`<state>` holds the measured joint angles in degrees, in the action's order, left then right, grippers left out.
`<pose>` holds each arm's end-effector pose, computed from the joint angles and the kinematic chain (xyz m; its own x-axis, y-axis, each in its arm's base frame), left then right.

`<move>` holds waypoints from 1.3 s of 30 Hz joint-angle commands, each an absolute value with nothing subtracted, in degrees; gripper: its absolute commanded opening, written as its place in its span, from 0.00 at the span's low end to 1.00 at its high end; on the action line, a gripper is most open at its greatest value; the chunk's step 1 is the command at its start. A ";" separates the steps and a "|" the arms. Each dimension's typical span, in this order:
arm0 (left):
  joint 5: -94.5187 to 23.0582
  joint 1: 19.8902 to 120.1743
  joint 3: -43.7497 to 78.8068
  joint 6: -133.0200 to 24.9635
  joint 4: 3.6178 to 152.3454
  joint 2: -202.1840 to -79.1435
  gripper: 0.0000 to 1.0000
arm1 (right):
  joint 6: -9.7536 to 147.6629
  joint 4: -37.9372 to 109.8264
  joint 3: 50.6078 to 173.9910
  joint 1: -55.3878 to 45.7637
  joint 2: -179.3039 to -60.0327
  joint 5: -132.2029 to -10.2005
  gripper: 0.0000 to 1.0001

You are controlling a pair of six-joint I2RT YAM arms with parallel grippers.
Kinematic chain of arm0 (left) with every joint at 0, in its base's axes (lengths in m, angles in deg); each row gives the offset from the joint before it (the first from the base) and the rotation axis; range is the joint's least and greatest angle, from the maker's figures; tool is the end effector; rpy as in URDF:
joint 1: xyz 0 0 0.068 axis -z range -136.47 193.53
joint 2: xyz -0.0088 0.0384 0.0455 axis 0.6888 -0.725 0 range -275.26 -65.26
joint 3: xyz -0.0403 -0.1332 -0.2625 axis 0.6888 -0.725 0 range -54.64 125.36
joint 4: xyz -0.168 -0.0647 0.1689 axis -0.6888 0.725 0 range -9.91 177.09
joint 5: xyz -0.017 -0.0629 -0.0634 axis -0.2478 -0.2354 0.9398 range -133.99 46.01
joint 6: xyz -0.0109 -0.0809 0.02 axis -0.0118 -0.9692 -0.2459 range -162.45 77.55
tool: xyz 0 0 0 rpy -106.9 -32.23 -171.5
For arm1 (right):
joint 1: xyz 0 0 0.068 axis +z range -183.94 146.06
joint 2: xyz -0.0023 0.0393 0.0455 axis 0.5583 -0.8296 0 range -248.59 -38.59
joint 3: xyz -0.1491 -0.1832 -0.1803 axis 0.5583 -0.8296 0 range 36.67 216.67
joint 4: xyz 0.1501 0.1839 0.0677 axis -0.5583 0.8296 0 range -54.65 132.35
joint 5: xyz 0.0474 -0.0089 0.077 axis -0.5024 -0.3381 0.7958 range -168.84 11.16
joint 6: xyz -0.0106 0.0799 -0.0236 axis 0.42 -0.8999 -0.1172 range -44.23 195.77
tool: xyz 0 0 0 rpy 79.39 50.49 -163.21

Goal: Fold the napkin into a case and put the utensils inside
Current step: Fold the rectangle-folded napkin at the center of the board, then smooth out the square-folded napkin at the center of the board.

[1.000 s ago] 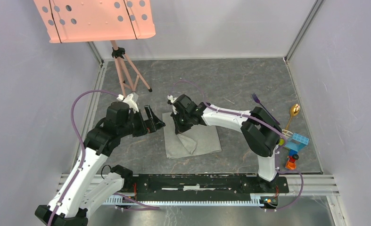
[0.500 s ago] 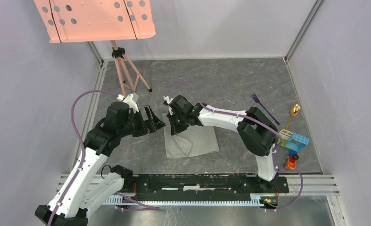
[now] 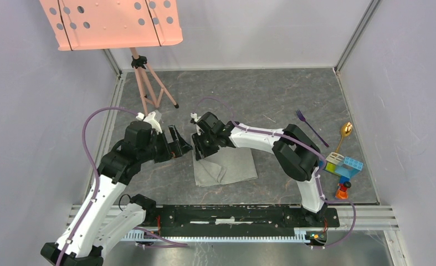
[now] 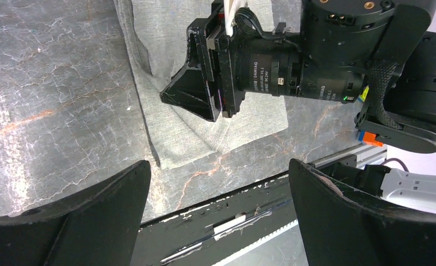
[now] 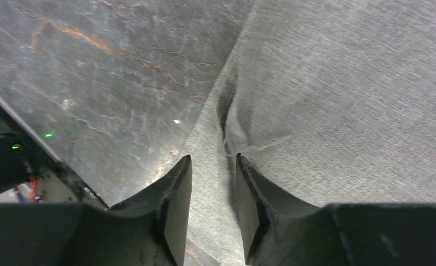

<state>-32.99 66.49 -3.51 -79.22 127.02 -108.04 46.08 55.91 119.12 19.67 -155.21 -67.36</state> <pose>0.1238 -0.0677 0.3113 -0.7715 -0.3114 -0.5548 0.0728 0.8231 -0.5633 0.2595 0.3770 0.1735 -0.8453 -0.3288 -0.4212 -0.5046 0.7503 0.4271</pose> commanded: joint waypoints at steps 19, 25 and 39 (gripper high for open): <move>-31.36 66.60 -4.54 -78.91 125.45 -107.01 1.00 | 47.64 24.75 78.61 4.47 -127.55 -41.88 0.91; -30.90 66.58 -5.07 -79.92 125.44 -106.61 1.00 | 39.22 13.46 70.02 5.67 -127.21 -41.12 0.87; -30.54 66.55 -3.85 -79.74 126.05 -106.71 1.00 | 27.35 0.10 67.25 10.39 -132.83 -43.45 0.71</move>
<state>-31.59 66.49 -4.82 -79.27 126.74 -107.19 30.89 6.71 66.99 9.46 -131.45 -42.86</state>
